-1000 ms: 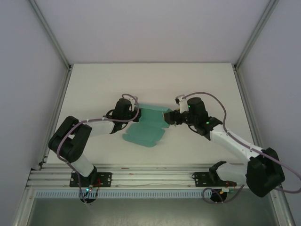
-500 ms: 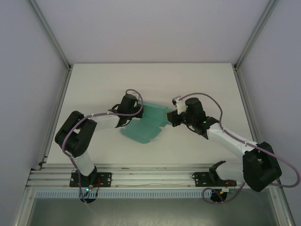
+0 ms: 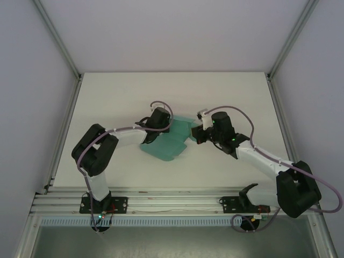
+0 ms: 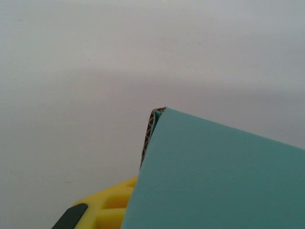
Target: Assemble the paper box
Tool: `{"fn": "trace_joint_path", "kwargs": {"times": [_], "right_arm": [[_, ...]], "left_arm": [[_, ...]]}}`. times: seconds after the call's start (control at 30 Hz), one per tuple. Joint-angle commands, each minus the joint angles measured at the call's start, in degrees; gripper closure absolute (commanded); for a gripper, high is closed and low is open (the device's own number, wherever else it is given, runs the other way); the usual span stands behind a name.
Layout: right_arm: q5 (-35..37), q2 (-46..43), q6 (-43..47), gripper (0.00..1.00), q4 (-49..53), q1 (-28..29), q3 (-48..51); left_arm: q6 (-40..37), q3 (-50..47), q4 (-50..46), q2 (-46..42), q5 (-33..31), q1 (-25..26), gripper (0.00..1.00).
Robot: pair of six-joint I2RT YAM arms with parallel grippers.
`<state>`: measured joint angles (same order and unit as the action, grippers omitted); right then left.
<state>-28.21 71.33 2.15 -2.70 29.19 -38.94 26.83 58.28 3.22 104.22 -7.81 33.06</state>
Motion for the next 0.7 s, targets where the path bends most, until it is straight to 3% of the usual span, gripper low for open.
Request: {"fn": "trace_joint_path", "kwargs": {"times": [0.0,0.2,0.37,0.47,0.6,0.67], "right_arm": [[-3.0,-1.4,-0.8,1.0,-0.2,0.3,0.9],[-2.3,-2.1,-1.0,1.0,-0.2,0.3,0.8],[-1.5,-2.0,-0.7,1.0,-0.2,0.3,1.0],[-1.5,-1.6,-0.6,1.0,-0.2,0.3,1.0],[-1.6,-1.4,-0.1,1.0,-0.3,0.3,1.2],[-2.1,-1.5,0.6,1.0,-0.7,0.3,1.5]], "left_arm": [[3.3,-0.5,-16.3,4.8,-16.3,-2.6,0.89],[2.9,0.1,-18.8,5.6,-16.7,-2.6,0.81],[-2.8,-5.6,-7.8,-0.5,-4.8,-2.6,0.66],[-4.3,-7.7,-3.5,-4.1,1.9,-2.6,0.64],[-6.0,-10.4,1.9,-7.8,7.8,-2.6,0.61],[-6.6,-11.1,3.5,-8.7,9.5,-2.7,0.55]]}}
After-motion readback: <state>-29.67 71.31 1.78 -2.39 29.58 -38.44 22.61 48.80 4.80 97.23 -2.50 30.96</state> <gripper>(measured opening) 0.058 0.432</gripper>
